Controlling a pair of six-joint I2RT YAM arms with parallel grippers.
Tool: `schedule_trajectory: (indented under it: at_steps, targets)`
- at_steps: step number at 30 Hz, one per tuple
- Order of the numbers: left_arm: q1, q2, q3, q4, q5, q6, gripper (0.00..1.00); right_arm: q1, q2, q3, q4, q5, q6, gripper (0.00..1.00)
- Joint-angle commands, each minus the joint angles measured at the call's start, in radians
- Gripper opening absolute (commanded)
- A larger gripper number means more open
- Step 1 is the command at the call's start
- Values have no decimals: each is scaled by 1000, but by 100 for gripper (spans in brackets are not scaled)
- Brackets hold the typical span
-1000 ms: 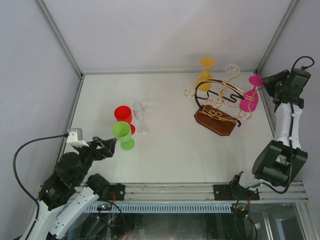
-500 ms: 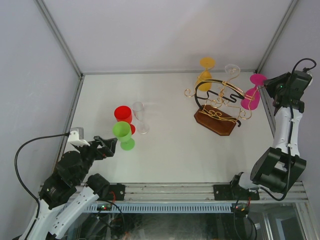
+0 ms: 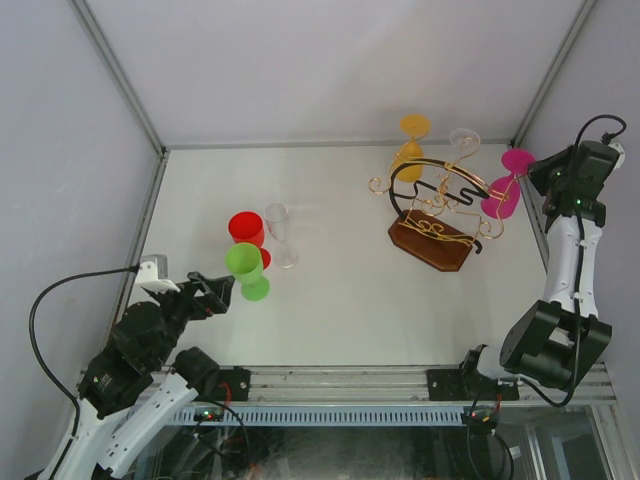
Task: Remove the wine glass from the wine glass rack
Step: Pick up the wine glass from the wine rack.
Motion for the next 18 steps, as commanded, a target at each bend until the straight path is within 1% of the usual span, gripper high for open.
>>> schedule_trajectory:
  at_steps: [1, 4, 11, 13, 18]
  targets:
    - [7, 16, -15, 23, -13, 3, 100, 29, -31, 32, -22, 66, -76, 15]
    - [7, 17, -15, 23, -13, 3, 100, 41, -36, 34, -27, 88, -90, 10]
    - [7, 17, -15, 23, -13, 3, 100, 53, -57, 34, -33, 132, -114, 10]
    - [7, 18, -15, 22, -15, 3, 100, 60, -65, 36, -36, 148, -127, 5]
    - [6, 19, -15, 23, -13, 3, 100, 62, -67, 37, -26, 127, -110, 2]
